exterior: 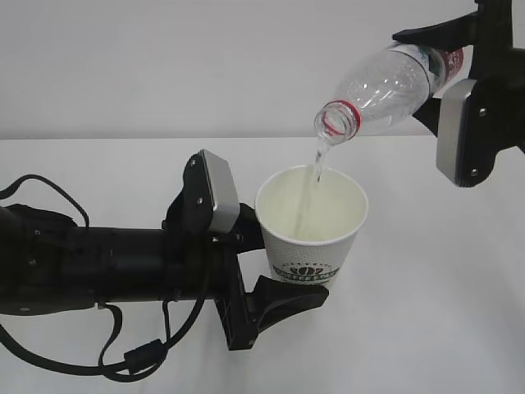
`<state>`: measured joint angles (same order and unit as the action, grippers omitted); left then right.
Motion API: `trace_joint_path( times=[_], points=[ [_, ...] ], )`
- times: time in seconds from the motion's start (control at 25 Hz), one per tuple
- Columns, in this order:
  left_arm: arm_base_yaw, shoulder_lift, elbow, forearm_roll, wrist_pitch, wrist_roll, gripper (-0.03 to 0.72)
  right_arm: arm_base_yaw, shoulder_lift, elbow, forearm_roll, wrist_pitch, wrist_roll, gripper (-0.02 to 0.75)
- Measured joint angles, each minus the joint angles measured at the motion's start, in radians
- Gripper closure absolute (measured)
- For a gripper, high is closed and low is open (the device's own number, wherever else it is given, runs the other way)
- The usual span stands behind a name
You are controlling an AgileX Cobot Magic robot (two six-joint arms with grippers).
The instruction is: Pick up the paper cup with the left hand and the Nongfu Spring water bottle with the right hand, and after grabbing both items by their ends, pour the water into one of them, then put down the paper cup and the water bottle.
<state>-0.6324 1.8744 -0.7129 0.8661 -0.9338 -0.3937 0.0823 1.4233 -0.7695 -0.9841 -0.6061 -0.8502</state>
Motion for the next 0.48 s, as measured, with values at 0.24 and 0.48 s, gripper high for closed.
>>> trace_joint_path(
  times=[0.24,0.48],
  points=[
    [0.000,0.000,0.000,0.000,0.001,0.000,0.098,0.000,0.000,0.000,0.000,-0.001,0.000,0.210],
    [0.000,0.000,0.000,0.000,0.001,0.000,0.098,0.000,0.000,0.000,0.002,-0.001,0.000,0.210]
  ],
)
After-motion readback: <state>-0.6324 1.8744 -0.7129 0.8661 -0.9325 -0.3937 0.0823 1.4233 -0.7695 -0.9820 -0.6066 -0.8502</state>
